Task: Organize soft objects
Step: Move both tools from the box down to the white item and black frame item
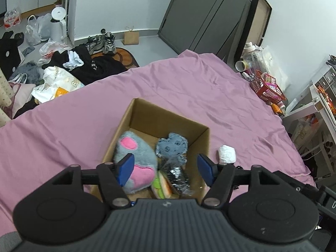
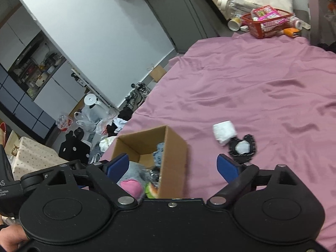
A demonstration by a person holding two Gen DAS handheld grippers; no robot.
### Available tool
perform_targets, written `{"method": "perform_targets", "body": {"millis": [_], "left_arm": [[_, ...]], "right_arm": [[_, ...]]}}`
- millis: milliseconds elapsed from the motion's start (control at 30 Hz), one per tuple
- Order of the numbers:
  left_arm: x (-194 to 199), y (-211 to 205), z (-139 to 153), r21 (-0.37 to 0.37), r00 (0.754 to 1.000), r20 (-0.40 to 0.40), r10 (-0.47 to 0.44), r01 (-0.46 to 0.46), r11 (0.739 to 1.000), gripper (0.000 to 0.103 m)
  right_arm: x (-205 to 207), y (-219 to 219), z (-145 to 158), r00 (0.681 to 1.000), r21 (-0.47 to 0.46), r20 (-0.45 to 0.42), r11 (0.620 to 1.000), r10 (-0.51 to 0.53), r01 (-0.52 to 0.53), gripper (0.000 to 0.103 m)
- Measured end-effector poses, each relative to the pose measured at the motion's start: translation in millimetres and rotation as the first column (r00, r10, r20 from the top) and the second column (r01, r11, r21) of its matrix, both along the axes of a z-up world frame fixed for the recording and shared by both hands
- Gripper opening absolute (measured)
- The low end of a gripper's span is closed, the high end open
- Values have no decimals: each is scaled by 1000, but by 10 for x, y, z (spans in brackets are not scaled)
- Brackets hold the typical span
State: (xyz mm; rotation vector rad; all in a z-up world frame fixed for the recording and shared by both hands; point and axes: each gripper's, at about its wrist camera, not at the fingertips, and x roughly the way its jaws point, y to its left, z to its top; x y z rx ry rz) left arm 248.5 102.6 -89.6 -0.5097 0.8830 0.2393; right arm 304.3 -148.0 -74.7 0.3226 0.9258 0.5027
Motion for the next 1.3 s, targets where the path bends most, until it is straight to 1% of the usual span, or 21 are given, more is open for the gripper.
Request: {"method": "perform_targets", "body": {"millis": [33,100,300,400,467,633,700,867,933,1133,1300], "left_arm": [[15,-29,19,5,1000,1,0,0,1000,71],[35,-89,59,14,1000,9,-5,4,1000,72],[135,-240,150,22,1000,16,-15,15,1000,72],[197,-327,171,23,999,16,-28,27,999,72],[246,-392,176,27,999,18,-41,40,999,72],[357,-556,111,50,997,22,-69,68,996,72],[406,-625,51,57,996,20,-82,81,995,72],[535,-756,-76,33,994,2,-107,107,994,72],[597,-820,-100,36,993,-7,-118,118,992,72],[820,-1005,-177,44,986,-12,-165,165,985,72],[1033,-1117,-306,23,981,-39,-189,190,982,71]], "right_arm": [[15,-40,8,1000,2,-2,1000,-7,7,91],[47,-106,17,1000,7,-11,1000,-20,20,93],[158,-333,71,998,3,-25,998,-57,57,94],[216,-469,74,996,16,-27,996,-87,88,93],[236,-536,31,994,23,-28,994,-104,104,93],[317,-679,-216,983,35,-77,985,-164,167,92],[335,-716,-293,982,41,-90,985,-164,169,89],[416,-807,-459,973,54,-144,980,-181,190,79],[467,-839,-532,966,61,-168,976,-198,211,78],[656,-924,-770,938,104,-256,959,-232,265,68],[788,-941,-940,920,104,-306,952,-244,287,63]]}}
